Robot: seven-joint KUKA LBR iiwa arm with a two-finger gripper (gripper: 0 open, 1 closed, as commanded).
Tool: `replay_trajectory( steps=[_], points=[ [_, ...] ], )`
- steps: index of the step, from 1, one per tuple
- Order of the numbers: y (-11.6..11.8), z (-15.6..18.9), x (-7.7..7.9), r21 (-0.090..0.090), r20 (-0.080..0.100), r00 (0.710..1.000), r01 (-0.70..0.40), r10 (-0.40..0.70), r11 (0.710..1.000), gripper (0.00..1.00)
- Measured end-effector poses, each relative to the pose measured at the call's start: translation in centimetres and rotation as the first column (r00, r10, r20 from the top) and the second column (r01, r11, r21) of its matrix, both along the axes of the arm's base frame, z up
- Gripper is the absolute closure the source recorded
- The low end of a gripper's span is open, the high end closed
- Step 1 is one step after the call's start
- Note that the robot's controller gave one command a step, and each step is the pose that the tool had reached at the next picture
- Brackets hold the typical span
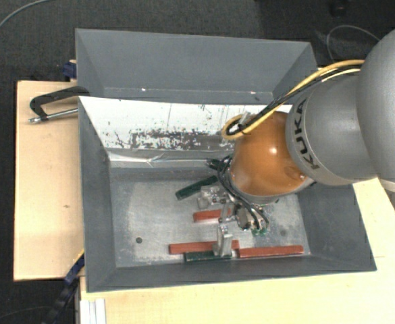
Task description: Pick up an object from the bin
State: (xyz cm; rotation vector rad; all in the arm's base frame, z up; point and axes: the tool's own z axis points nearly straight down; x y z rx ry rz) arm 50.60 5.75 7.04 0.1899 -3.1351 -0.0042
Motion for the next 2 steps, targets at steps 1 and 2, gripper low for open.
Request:
replay_trajectory(
  steps=[1, 2],
  points=[
    [-0.2, 0.3, 0.2, 0.000, 0.003, 1.000, 0.004, -0.004, 1.000, 1.00],
    [0.3, 14.8, 1.9, -0.006, 0.012, 0.884, -0.468, 0.468, 0.884, 1.00]
  ],
)
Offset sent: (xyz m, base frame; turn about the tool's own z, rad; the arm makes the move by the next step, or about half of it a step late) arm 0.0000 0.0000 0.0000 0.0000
